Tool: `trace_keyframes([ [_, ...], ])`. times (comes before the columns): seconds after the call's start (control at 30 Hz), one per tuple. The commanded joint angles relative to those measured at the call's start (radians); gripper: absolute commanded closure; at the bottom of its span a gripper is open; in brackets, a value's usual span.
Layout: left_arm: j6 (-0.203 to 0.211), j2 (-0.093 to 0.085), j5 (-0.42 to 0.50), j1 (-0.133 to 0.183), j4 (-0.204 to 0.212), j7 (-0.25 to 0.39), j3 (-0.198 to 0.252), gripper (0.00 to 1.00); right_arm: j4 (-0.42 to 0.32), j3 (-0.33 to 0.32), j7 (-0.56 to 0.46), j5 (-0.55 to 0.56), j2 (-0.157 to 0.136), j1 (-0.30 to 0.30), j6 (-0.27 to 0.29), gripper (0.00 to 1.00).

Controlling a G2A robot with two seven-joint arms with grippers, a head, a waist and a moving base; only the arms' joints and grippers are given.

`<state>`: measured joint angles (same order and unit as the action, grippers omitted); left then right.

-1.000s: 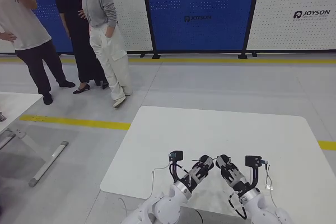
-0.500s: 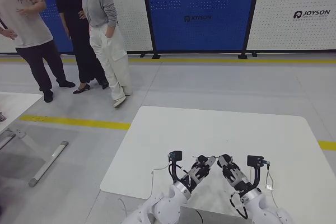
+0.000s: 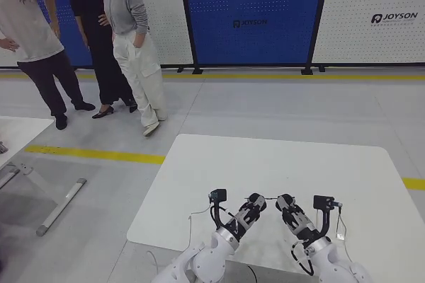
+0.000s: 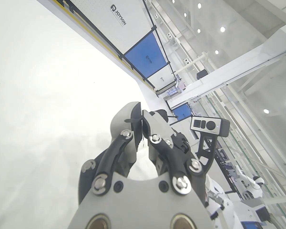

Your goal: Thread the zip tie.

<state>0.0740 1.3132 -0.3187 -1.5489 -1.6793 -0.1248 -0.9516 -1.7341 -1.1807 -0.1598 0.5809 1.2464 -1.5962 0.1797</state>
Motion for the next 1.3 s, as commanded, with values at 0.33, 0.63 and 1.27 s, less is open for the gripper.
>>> trace_keyframes([
  [0.33,0.021,0.005,0.038,0.008,0.002,-0.023,0.0,1.0,0.007,0.0,-0.017,-0.015,0.001,0.01,-0.003,0.0],
  [0.63,0.028,0.008,0.13,0.01,0.004,0.009,-0.008,1.0,-0.003,-0.028,-0.042,0.029,-0.004,0.0,-0.084,0.0],
  [1.27,0.07,0.011,0.189,-0.008,-0.015,-0.053,-0.028,1.0,0.001,-0.013,-0.068,0.215,-0.009,0.024,-0.138,0.0],
])
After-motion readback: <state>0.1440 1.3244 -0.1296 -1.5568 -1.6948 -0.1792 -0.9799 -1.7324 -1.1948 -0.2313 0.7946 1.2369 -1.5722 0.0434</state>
